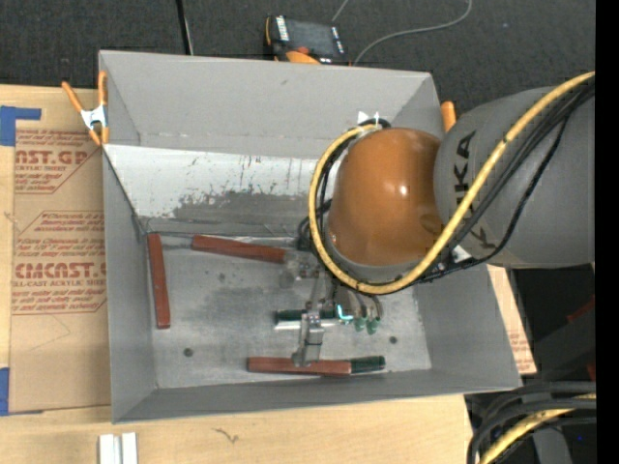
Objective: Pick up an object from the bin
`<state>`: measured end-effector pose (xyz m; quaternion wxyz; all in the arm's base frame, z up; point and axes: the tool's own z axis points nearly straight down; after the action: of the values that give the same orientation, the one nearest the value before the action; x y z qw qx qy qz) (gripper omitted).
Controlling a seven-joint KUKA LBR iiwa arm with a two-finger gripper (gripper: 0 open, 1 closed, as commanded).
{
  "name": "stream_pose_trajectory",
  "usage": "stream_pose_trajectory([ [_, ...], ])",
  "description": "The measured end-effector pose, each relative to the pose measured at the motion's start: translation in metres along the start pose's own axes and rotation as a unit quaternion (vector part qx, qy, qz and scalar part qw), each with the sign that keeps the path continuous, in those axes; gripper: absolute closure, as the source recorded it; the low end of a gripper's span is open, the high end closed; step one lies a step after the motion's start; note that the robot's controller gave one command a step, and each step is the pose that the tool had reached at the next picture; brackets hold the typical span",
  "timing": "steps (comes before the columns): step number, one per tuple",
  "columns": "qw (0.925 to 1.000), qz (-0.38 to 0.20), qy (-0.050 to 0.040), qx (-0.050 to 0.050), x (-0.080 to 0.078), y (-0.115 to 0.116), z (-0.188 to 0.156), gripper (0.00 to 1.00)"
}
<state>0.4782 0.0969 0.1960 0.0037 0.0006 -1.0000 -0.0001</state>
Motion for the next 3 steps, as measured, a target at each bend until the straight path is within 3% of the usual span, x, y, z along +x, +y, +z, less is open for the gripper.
stream_pose_trajectory([
  [1,0.9990,0.045,-0.0033,0.000,-0.055,-0.026,0.057,0.00],
  [2,0.9992,-0.041,-0.0025,0.000,-0.076,-0.059,0.128,0.00],
  [3,0.9992,-0.041,-0.0042,0.000,-0.077,-0.058,0.126,1.00],
])
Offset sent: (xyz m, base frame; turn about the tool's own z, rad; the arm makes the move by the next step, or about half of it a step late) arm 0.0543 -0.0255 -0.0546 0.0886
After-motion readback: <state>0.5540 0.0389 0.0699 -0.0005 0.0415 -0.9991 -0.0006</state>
